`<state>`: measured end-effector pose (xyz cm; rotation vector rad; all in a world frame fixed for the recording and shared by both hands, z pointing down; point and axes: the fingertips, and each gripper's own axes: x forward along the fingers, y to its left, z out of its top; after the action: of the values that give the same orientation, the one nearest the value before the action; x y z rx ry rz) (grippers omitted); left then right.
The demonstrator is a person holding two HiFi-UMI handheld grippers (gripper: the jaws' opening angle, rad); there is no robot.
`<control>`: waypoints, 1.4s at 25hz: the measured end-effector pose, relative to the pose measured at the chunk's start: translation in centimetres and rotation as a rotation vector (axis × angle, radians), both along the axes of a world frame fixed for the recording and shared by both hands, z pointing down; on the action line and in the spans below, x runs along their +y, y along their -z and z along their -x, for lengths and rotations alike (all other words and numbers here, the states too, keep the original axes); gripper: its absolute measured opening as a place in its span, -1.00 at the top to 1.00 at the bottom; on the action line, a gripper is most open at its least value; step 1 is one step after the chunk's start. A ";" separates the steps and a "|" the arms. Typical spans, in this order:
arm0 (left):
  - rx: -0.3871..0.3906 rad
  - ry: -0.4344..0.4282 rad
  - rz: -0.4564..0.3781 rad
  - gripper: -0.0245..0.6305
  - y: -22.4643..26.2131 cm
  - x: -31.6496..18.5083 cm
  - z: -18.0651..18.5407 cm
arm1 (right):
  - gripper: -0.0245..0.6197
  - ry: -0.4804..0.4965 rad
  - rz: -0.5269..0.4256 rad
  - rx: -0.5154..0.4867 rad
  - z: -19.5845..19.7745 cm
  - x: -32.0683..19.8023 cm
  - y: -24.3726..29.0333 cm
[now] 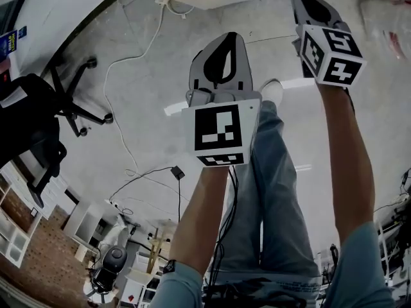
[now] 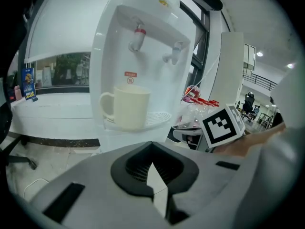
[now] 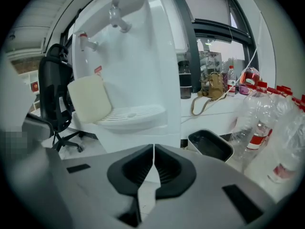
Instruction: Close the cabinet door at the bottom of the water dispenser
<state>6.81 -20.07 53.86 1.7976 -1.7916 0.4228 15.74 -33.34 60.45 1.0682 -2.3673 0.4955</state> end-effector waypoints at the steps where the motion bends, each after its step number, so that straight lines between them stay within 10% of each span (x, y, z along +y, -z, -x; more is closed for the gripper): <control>1: -0.002 -0.001 -0.005 0.90 0.3 0.7 0.2 | 0.82 -0.002 0.000 -0.007 0.0 1.1 0.5; 19: -0.015 0.118 -0.153 0.90 14.3 11.1 5.2 | 0.84 0.272 -0.012 -0.311 8.6 19.1 18.6; 35: -0.152 0.231 -0.316 0.90 37.1 16.6 11.3 | 0.83 0.396 -0.159 -0.292 11.7 25.0 40.7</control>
<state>-4.53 -3.45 16.73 1.7695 -2.2475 0.1958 4.09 -8.37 19.76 0.5909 -2.8249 0.3386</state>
